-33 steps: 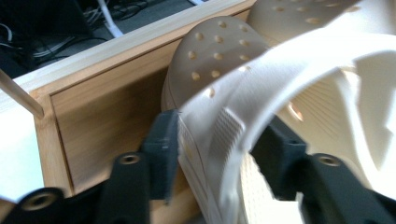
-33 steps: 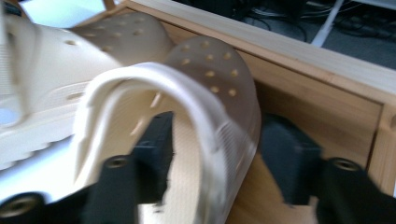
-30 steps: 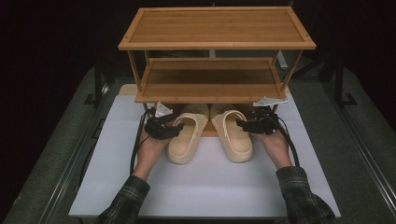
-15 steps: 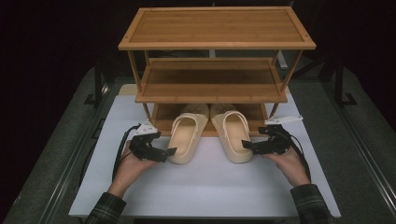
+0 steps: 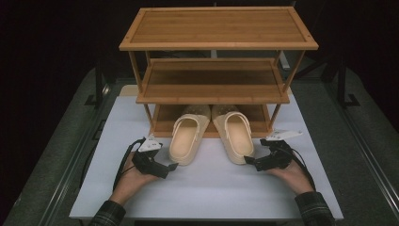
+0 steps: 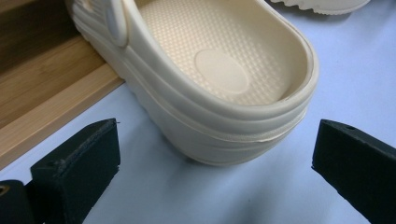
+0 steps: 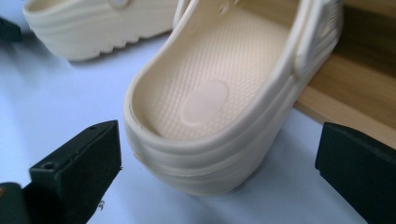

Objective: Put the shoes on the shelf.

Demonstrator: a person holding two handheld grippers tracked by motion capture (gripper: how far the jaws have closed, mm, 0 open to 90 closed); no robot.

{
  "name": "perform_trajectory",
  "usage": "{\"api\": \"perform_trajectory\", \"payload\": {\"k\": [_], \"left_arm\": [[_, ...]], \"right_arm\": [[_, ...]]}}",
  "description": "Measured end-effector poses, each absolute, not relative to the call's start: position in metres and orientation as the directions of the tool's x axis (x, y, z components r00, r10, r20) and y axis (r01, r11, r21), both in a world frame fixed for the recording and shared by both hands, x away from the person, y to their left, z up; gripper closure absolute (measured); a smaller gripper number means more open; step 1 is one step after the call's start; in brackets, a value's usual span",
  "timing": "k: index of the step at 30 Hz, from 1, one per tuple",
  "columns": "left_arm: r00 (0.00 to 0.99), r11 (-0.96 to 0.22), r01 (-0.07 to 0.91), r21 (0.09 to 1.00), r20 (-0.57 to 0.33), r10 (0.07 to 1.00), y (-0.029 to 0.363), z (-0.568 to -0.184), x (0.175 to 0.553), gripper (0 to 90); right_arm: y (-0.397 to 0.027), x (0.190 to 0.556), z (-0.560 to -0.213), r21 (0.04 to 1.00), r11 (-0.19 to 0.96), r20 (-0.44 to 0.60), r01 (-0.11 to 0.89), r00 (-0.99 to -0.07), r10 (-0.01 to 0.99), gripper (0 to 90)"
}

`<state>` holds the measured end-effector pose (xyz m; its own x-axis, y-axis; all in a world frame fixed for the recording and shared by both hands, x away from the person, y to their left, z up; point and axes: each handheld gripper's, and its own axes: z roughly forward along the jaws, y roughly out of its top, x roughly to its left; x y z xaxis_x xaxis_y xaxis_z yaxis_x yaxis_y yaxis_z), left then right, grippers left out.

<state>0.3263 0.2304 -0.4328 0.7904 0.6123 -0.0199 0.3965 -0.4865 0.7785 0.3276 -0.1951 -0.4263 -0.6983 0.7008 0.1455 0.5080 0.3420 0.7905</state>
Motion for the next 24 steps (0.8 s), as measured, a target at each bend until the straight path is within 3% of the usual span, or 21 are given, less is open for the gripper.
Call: {"api": "perform_trajectory", "payload": {"k": [24], "left_arm": [[0.807, -0.506, 0.381, 0.774, -0.010, 0.591, 0.212, -0.440, 0.337, 5.4]], "right_arm": [[-0.178, 0.336, -0.442, 0.753, 0.409, 0.132, 0.515, -0.728, 0.673, 3.2]]}}
